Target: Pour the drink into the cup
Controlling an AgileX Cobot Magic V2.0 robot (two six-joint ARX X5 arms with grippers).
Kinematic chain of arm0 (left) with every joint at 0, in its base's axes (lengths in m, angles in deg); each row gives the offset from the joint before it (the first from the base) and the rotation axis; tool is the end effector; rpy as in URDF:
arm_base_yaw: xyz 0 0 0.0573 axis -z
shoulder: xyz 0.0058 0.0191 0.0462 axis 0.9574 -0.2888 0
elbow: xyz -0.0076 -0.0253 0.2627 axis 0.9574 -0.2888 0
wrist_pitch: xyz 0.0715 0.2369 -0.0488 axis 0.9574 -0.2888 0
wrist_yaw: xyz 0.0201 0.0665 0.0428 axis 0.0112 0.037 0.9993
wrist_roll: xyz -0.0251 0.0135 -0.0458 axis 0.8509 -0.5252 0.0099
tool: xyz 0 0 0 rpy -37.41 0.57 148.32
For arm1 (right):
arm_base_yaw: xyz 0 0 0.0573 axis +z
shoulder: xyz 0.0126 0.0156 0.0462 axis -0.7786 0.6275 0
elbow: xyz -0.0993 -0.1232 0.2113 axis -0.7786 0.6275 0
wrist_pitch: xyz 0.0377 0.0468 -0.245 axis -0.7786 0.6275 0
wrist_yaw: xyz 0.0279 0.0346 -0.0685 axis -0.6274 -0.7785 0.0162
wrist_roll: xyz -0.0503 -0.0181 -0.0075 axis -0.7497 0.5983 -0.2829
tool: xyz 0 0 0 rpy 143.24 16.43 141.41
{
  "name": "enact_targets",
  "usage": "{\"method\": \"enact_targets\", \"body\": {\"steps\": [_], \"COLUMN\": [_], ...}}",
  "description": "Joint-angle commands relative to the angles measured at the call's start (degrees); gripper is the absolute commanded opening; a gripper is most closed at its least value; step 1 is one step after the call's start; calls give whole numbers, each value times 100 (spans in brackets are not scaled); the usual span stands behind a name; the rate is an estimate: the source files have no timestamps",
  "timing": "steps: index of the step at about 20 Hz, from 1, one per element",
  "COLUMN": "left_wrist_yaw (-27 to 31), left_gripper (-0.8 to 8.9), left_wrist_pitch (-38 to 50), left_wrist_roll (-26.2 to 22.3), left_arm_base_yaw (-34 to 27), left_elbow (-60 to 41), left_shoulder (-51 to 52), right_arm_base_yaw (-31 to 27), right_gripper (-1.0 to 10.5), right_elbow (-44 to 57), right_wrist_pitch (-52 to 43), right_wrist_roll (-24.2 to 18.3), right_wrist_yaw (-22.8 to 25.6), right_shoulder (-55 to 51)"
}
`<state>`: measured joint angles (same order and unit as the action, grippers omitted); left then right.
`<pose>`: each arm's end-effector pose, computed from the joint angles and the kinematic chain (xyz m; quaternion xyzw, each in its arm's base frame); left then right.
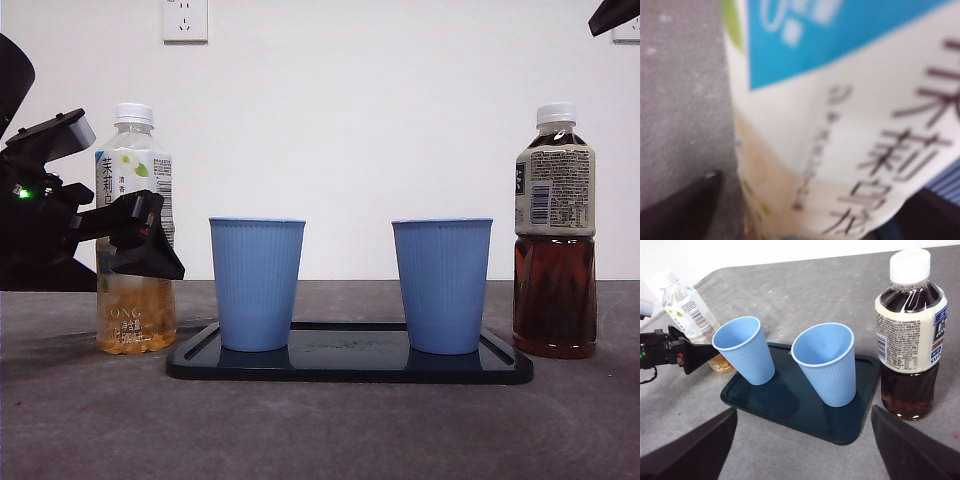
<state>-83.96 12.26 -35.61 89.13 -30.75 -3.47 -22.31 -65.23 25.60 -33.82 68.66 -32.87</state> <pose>0.2627 -0.0797 0.1483 -0.0200 0.2161 -0.2025 0.9549 0.0849 0.0495 0.2586 0.1187 0.2006 0.2575 0.9377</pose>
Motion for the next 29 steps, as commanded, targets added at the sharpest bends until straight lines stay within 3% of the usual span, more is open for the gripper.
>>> {"method": "enact_targets", "body": {"steps": [1,7,12,18,23,29], "left_wrist_yaw": [17,17,83,807,1606,2798], "left_gripper": [321,206,206,206,206,207], "left_wrist_pitch": [105,57,-645,-3377,-5364,-6520], "left_wrist_roll": [-26,-184,-564,-1945,-3099,-4489], "left_arm_base_yaw": [22,22,22,24,94,520], "left_elbow": [4,4,74,990,2175,3062], "left_shoulder": [-127,-24,671,1703,1923,1910], "right_arm_base_yaw": [37,37,37,37,37,37], "right_gripper": [425,425,425,425,425,425], "right_elbow": [-90,-90,-90,-90,-90,-90], "right_wrist_pitch": [-31,-31,-31,-24,164,343], "right_wrist_roll": [28,-4,-59,-142,-289,-407], "right_wrist_yaw": [4,42,42,39,39,-129], "right_shoulder": [2,2,2,2,2,2]}}
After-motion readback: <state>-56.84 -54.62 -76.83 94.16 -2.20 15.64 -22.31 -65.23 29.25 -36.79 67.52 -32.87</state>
